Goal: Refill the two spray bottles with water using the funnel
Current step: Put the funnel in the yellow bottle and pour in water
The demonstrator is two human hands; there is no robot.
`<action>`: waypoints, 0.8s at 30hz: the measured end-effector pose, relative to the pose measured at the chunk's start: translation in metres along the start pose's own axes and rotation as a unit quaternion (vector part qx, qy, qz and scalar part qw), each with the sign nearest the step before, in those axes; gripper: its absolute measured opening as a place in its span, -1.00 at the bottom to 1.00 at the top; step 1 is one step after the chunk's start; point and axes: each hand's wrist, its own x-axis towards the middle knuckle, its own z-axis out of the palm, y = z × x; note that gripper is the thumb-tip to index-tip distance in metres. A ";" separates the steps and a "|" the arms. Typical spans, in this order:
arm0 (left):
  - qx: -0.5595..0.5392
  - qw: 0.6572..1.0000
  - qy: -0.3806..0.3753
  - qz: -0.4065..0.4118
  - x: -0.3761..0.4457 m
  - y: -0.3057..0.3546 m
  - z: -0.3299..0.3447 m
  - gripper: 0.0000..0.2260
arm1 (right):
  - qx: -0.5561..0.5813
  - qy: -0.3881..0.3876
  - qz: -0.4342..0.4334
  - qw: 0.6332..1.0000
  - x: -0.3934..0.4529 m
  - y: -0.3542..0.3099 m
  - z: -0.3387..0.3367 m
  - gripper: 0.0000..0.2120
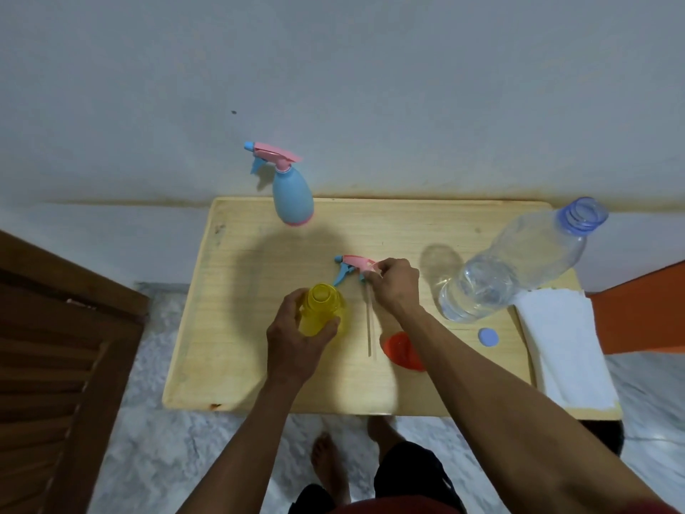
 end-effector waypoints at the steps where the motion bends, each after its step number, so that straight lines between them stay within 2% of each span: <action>1: 0.001 1.000 -0.001 0.001 0.000 -0.001 0.000 -0.46 | -0.006 0.001 -0.017 1.000 -0.005 0.000 -0.009 -0.67; 7: 0.000 1.000 0.007 0.017 -0.001 -0.003 -0.001 -0.47 | -0.122 -0.053 -0.099 0.986 -0.050 0.017 -0.069 -0.64; 11: 0.000 1.000 0.009 0.023 -0.003 -0.001 -0.001 -0.49 | -0.221 -0.100 -0.148 0.959 -0.083 0.040 -0.088 -0.53; 14: 0.007 1.000 0.005 0.023 -0.003 -0.003 -0.001 -0.47 | -0.280 -0.113 -0.161 0.940 -0.092 0.054 -0.089 -0.54; 18: 0.010 1.000 0.004 0.017 -0.001 -0.003 -0.002 -0.46 | -0.277 -0.095 -0.169 0.941 -0.090 0.068 -0.079 -0.70; 24: 0.012 1.000 -0.001 0.020 -0.001 -0.001 -0.002 -0.46 | -0.225 -0.054 -0.191 0.954 -0.085 0.083 -0.071 -0.80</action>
